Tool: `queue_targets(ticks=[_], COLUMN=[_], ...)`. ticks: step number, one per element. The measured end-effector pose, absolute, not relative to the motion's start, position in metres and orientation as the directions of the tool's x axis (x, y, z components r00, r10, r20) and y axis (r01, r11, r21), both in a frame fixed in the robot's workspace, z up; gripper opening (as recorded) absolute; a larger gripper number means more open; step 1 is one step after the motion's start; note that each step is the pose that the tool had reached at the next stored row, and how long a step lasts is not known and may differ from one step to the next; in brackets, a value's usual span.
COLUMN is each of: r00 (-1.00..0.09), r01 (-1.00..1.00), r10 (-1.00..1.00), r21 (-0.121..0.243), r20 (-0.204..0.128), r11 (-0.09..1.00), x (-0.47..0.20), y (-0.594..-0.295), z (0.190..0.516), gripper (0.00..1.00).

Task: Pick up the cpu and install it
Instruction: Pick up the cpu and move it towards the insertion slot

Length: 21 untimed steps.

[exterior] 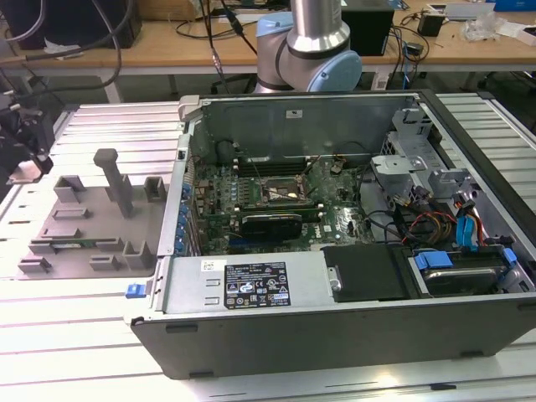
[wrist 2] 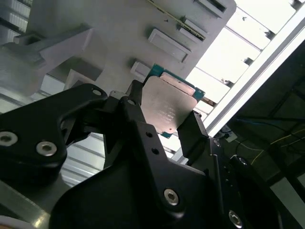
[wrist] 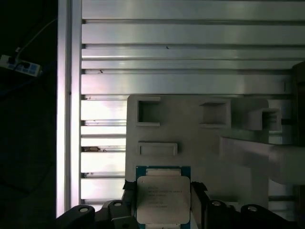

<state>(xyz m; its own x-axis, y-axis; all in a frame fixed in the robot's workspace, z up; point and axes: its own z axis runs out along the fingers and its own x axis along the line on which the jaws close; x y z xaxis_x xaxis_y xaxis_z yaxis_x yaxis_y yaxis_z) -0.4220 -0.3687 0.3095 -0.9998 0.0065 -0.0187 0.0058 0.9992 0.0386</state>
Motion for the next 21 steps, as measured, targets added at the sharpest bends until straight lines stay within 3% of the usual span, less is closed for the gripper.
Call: queue_targets(ticks=[21], r00=[-1.000], r01=[0.006], r10=[0.006], r21=[0.039], r20=[-0.019], r11=[0.999], x=[-0.422], y=[-0.368], z=[0.365], gripper=[0.55])
